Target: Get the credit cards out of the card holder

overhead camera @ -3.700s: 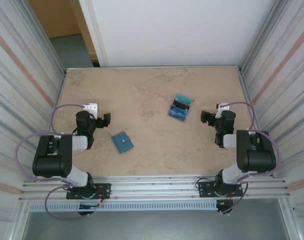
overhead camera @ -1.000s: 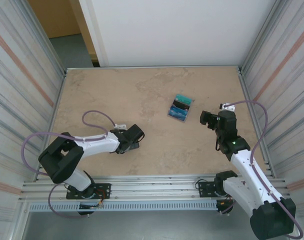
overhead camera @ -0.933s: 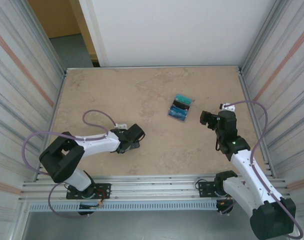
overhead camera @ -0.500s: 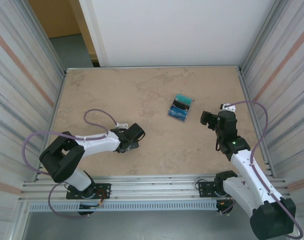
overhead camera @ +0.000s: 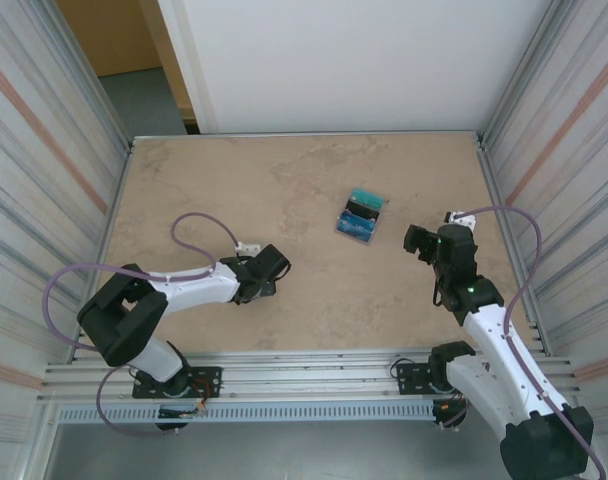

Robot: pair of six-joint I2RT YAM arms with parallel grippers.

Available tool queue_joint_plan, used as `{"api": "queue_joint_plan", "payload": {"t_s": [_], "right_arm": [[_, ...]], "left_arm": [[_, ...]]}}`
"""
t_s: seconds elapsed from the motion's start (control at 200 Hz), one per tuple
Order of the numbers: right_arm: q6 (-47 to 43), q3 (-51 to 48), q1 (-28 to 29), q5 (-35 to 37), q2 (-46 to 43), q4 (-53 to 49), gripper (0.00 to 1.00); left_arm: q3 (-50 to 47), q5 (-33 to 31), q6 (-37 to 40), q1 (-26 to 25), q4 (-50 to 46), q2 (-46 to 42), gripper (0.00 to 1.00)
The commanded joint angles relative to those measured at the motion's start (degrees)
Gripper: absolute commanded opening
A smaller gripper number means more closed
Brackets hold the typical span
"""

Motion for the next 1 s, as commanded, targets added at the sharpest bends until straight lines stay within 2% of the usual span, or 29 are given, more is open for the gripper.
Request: {"api": "queue_joint_plan", "payload": {"t_s": [0.0, 0.195, 0.471, 0.732, 0.997], "right_arm": [[3.7, 3.5, 0.5, -0.3, 0.4, -4.2, 0.99], [7.2, 7.7, 0.7, -3.6, 1.6, -9.8, 0.99], [14.2, 8.9, 2.8, -19.3, 6.5, -11.9, 0.99], [23.5, 7.2, 9.8, -34.1, 12.6, 0.6, 1.00], [25.7, 13.5, 19.6, -40.5, 24.0, 7.9, 0.95]], "left_arm": [[-1.6, 1.1, 4.2, 0.5, 4.6, -0.9, 0.59], [-3.0, 1.6, 9.8, 0.5, 9.8, -3.2, 0.56], [-6.9, 4.0, 16.2, 0.2, 18.0, -9.1, 0.56], [-9.4, 7.0, 24.7, -1.7, 25.2, -14.8, 0.57], [-12.8, 8.4, 35.8, -5.5, 35.1, -20.6, 0.58]]}}
